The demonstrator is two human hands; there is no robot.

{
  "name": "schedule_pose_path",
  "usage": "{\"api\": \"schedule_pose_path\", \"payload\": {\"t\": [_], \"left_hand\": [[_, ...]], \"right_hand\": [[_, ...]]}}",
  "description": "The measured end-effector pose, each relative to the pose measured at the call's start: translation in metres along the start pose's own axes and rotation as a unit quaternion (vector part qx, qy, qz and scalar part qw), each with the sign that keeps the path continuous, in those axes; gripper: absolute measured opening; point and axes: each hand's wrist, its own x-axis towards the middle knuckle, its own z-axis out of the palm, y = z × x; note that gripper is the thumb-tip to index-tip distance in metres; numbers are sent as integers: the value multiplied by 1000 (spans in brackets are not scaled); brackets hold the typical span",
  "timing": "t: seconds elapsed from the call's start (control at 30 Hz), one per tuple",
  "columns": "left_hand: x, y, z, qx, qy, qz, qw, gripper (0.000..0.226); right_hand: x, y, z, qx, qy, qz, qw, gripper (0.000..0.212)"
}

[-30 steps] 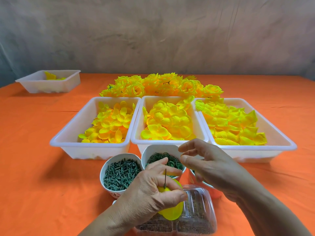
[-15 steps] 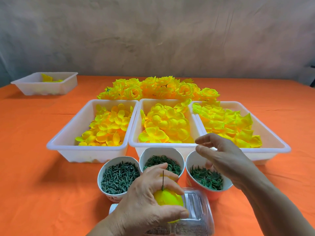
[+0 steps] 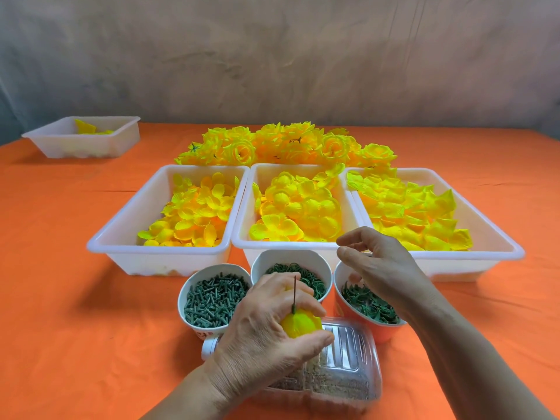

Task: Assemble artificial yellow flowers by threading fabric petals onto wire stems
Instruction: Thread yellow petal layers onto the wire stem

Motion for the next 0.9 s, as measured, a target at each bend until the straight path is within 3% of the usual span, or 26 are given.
{"api": "schedule_pose_path", "payload": {"t": [0.1,0.3,0.43,0.73,0.9], "left_hand": [[-2,2,1,8,9,-3,1000,24],[-6,7,1,16,7,-38,999,24],[-7,13,1,29,13,-46,998,22],[-8,16,3,37,22,-57,997,22],[-11,11,3,38,18,-54,998,29]], "right_hand": [[-4,1,4,-32,11,-17,999,5],[-22,10,18,-223,48,-108,968,11],[-30,16,27,-245,27,-126,961,14],[-33,17,36,-298,60,-171,937,18],[-29,15,27,-256,73,-180,947,16]]}}
